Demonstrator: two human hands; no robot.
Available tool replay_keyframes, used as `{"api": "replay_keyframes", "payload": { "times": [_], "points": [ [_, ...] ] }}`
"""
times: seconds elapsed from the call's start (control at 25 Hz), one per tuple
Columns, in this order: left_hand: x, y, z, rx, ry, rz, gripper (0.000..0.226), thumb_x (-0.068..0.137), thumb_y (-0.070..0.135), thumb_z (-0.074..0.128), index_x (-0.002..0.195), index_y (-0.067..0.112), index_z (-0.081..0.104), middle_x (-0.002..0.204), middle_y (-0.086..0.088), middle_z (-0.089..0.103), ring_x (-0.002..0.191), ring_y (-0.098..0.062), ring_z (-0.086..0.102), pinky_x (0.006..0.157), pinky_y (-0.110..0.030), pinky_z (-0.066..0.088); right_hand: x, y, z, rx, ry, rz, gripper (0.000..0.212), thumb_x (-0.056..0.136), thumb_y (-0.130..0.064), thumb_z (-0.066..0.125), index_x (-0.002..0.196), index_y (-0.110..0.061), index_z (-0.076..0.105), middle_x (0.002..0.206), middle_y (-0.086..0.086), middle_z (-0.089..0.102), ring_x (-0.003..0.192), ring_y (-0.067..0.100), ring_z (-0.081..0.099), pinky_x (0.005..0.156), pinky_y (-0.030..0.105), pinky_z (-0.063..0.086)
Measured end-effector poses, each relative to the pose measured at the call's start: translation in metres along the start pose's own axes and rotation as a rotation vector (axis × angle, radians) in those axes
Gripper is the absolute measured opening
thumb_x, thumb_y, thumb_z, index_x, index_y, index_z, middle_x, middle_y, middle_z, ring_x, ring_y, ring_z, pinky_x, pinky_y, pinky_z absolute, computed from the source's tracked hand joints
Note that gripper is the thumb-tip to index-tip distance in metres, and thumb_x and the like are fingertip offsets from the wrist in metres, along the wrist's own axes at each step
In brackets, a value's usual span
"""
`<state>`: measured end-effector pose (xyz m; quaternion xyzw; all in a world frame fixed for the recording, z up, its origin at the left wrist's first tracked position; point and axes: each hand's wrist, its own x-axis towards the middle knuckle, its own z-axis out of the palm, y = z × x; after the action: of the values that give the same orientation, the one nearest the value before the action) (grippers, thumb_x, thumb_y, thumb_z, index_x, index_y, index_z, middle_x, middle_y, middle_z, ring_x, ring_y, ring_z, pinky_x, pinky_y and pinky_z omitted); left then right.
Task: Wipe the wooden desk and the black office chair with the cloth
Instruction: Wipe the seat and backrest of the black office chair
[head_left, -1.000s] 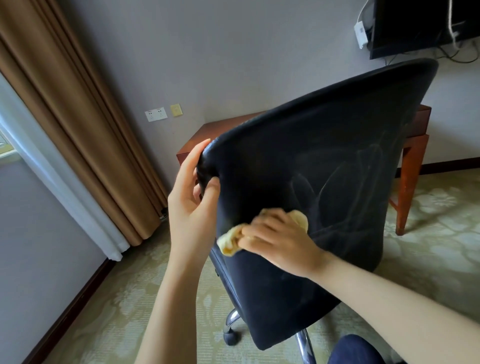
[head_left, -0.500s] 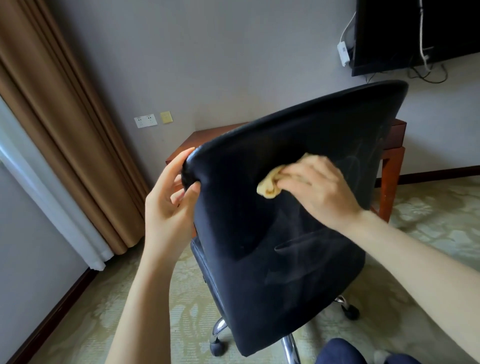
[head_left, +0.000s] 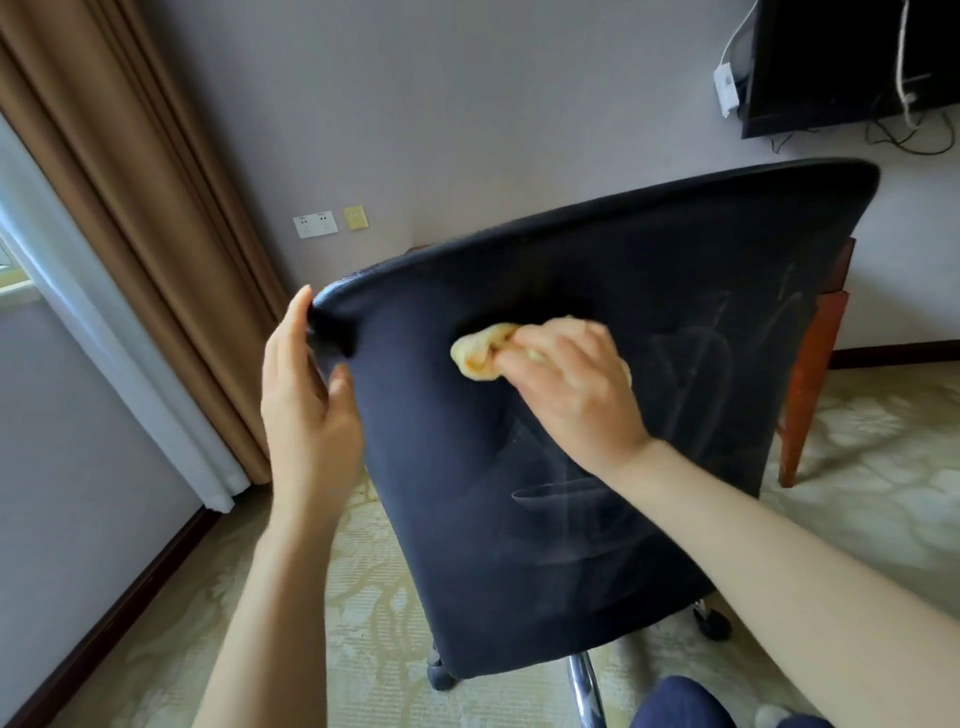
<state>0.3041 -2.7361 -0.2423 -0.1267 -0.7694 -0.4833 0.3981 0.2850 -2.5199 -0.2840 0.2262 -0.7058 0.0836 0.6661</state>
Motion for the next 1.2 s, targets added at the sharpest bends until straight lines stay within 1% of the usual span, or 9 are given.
{"api": "replay_keyframes", "payload": {
  "times": [0.08, 0.16, 0.28, 0.36, 0.52, 0.76, 0.92, 1.0, 1.2],
  "points": [
    [-0.019, 0.0, 0.006, 0.2, 0.025, 0.11, 0.069, 0.083, -0.007, 0.047, 0.147, 0.013, 0.029, 0.155, -0.009, 0.023, 0.142, -0.015, 0.019, 0.117, -0.038, 0.018, -0.031, -0.006, 0.011, 0.019, -0.095, -0.079, 0.024, 0.091, -0.004, 0.056, 0.091, -0.017, 0.076, 0.091, 0.002, 0.07, 0.09, 0.019, 0.052, 0.083, 0.034, 0.045],
    [-0.04, 0.0, 0.015, 0.366, -0.053, 0.197, 0.077, 0.078, -0.009, 0.05, 0.148, 0.012, 0.025, 0.158, -0.01, 0.009, 0.145, -0.021, 0.007, 0.116, -0.041, 0.008, -0.063, -0.007, 0.015, 0.042, -0.255, -0.182, 0.022, 0.084, -0.002, 0.06, 0.089, -0.017, 0.074, 0.091, -0.001, 0.069, 0.086, 0.019, 0.055, 0.086, 0.034, 0.043],
    [-0.066, -0.004, 0.03, 0.502, -0.268, 0.246, 0.092, 0.077, -0.012, 0.054, 0.15, 0.023, 0.008, 0.156, 0.003, -0.011, 0.145, -0.019, -0.013, 0.115, -0.045, -0.005, -0.097, 0.001, 0.004, -0.01, -0.563, -0.339, 0.026, 0.065, -0.001, 0.074, 0.079, -0.022, 0.068, 0.084, -0.008, 0.064, 0.075, 0.016, 0.06, 0.088, 0.032, 0.047],
    [-0.072, -0.009, 0.038, 0.472, -0.381, 0.181, 0.096, 0.084, -0.005, 0.052, 0.146, 0.03, -0.012, 0.154, 0.011, -0.023, 0.143, -0.012, -0.023, 0.117, -0.043, -0.008, -0.105, 0.016, -0.009, -0.028, -0.628, -0.385, 0.026, 0.064, 0.0, 0.073, 0.078, -0.021, 0.067, 0.082, -0.006, 0.063, 0.074, 0.017, 0.061, 0.089, 0.034, 0.05],
    [-0.067, -0.019, 0.045, 0.36, -0.446, 0.072, 0.098, 0.089, -0.001, 0.048, 0.135, 0.039, -0.029, 0.147, 0.023, -0.032, 0.139, -0.003, -0.028, 0.119, -0.037, -0.004, -0.085, 0.039, -0.025, -0.006, -0.484, -0.29, 0.027, 0.087, -0.003, 0.052, 0.088, -0.017, 0.075, 0.091, -0.001, 0.07, 0.077, 0.021, 0.065, 0.082, 0.037, 0.054],
    [-0.063, -0.023, 0.043, 0.416, -0.462, 0.062, 0.098, 0.088, -0.003, 0.043, 0.134, 0.042, -0.031, 0.147, 0.023, -0.031, 0.138, 0.0, -0.027, 0.116, -0.037, -0.003, -0.005, 0.023, -0.011, -0.007, -0.113, -0.055, 0.016, 0.088, -0.004, 0.066, 0.097, -0.014, 0.075, 0.097, 0.001, 0.071, 0.087, 0.022, 0.055, 0.077, 0.037, 0.049],
    [-0.061, -0.023, 0.04, 0.413, -0.462, 0.048, 0.099, 0.086, -0.007, 0.042, 0.136, 0.042, -0.028, 0.147, 0.026, -0.028, 0.137, 0.002, -0.026, 0.116, -0.038, -0.003, 0.044, 0.008, 0.006, -0.007, 0.149, 0.002, 0.013, 0.088, -0.006, 0.067, 0.095, -0.014, 0.076, 0.097, 0.001, 0.071, 0.089, 0.019, 0.048, 0.075, 0.034, 0.047],
    [-0.06, -0.024, 0.04, 0.44, -0.459, 0.034, 0.097, 0.087, -0.005, 0.043, 0.138, 0.039, -0.027, 0.148, 0.024, -0.027, 0.139, 0.0, -0.024, 0.116, -0.039, -0.003, 0.04, 0.004, 0.015, -0.011, 0.153, 0.003, 0.016, 0.089, -0.006, 0.065, 0.097, -0.015, 0.075, 0.097, 0.0, 0.071, 0.09, 0.018, 0.048, 0.077, 0.036, 0.048],
    [-0.057, -0.026, 0.043, 0.5, -0.442, 0.008, 0.094, 0.088, -0.001, 0.043, 0.141, 0.033, -0.026, 0.151, 0.018, -0.026, 0.137, -0.001, -0.026, 0.116, -0.042, -0.003, -0.029, -0.001, 0.027, 0.077, -0.126, -0.23, 0.023, 0.089, 0.0, 0.056, 0.091, -0.012, 0.076, 0.089, 0.003, 0.071, 0.081, 0.023, 0.061, 0.081, 0.037, 0.05]
  ]
}}
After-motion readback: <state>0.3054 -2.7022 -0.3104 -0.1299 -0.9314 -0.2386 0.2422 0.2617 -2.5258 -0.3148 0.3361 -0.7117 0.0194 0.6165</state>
